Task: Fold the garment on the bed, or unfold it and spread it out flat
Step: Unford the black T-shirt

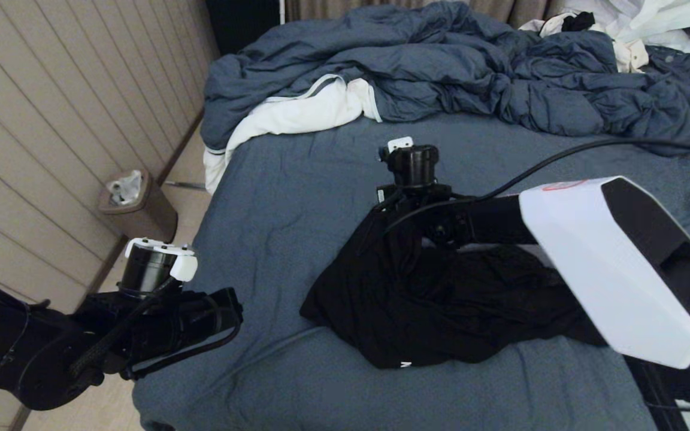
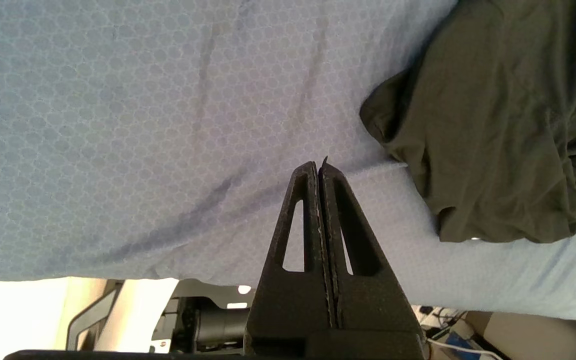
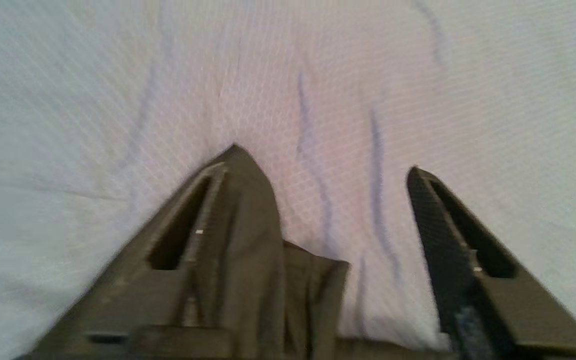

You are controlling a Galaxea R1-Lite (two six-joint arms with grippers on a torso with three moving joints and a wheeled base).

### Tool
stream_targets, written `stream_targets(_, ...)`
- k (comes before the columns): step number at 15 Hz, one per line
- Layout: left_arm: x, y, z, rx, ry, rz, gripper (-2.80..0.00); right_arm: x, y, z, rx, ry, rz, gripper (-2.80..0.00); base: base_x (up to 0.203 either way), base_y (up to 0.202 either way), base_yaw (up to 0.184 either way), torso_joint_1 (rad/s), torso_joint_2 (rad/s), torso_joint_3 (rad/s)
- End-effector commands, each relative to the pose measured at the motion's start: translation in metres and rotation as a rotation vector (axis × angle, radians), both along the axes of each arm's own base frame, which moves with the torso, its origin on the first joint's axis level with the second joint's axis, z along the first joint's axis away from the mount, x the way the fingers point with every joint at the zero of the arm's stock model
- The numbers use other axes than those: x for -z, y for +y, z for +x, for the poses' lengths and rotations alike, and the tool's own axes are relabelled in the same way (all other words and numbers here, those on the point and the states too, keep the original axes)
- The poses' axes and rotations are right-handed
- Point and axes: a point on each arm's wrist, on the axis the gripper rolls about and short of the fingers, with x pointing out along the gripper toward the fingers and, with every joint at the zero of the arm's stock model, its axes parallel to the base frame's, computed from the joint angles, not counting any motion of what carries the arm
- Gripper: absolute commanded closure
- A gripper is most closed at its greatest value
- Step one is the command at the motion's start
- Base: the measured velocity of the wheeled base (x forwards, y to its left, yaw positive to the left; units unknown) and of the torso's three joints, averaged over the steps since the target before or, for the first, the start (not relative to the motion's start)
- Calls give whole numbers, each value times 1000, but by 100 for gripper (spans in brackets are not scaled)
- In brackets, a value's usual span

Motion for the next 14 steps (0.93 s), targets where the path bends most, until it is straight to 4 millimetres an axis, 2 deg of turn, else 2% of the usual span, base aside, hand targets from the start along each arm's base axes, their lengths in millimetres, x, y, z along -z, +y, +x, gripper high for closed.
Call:
stream_targets(1, -2, 0, 0, -3, -6, -8, 0, -50, -18, -30, -7, -22, 79, -280, 0, 0, 0, 0, 0, 0)
stream_targets(2, -3, 0, -1, -3, -9, -10, 0, -60, -27, -42, -13, 26, 115, -225, 0, 0, 0, 0, 0, 0)
stream_targets(3, -3, 0, -1, -3, -9, -10, 0, -64, -39, -55, -14, 109, 148, 0, 0, 0, 0, 0, 0, 0)
stream_targets(5, -3, 1, -1, -4, -9, -9, 0, -67, -68, -80, -25, 337, 226, 0, 0, 0, 0, 0, 0, 0)
stream_targets(7, -3, 1, -1, -4, -9, -9, 0, -66, -114, -97, -55, 590, 360, 0, 0, 0, 0, 0, 0, 0)
stream_targets(9, -1, 0, 0, 1, -3, -6, 0, -66, -168, -102, -6, 689, 495, 0, 0, 0, 0, 0, 0, 0)
stream_targets(11, 1, -8, -3, 24, 2, -6, 0, -55, -210, -107, 51, 753, 586, 0, 0, 0, 0, 0, 0, 0)
stream_targets(12, 3, -12, -3, 33, 11, -3, 0, -43, -218, -110, 53, 805, 607, 0, 0, 0, 0, 0, 0, 0)
stream_targets(14, 2, -23, -2, 42, 5, -14, 0, -16, -219, -114, 54, 913, 606, 0, 0, 0, 0, 0, 0, 0)
